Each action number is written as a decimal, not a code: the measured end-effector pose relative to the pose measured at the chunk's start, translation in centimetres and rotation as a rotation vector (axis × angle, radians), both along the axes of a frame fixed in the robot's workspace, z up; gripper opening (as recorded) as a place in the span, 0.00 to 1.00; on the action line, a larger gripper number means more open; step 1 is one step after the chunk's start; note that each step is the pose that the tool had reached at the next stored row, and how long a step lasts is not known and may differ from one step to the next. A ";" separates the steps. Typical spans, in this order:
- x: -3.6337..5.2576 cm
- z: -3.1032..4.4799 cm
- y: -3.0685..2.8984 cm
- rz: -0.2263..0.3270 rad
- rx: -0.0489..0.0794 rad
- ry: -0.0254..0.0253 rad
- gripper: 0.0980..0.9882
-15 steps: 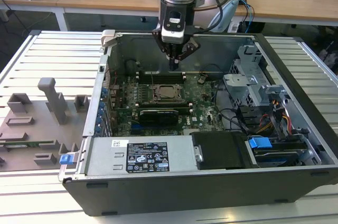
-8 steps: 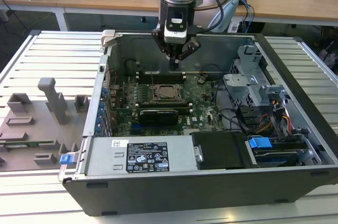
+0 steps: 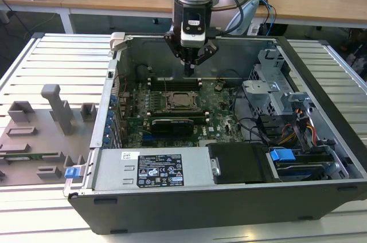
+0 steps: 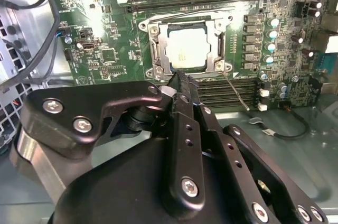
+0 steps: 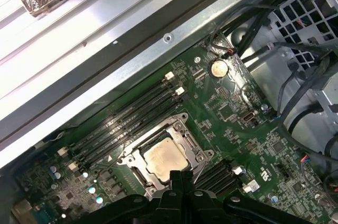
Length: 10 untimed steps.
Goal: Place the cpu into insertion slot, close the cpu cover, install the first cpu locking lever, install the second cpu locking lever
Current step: 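Install the first cpu locking lever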
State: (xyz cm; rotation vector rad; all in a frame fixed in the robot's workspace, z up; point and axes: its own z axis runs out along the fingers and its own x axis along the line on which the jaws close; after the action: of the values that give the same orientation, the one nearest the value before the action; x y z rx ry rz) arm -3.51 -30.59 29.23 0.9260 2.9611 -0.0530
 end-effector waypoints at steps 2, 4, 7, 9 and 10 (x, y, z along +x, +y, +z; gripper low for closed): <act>0.00 0.00 0.00 0.024 0.000 -0.0001 0.01; 0.00 0.00 0.00 0.042 0.000 0.0000 0.01; 0.00 0.00 0.00 0.063 0.000 0.0000 0.01; 0.00 0.00 0.00 0.075 0.000 0.0000 0.01; 0.00 0.00 0.00 0.084 0.000 0.0000 0.01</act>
State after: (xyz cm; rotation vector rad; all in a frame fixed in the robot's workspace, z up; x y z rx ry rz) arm -3.51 -30.59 29.23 0.8009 2.9959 -0.0504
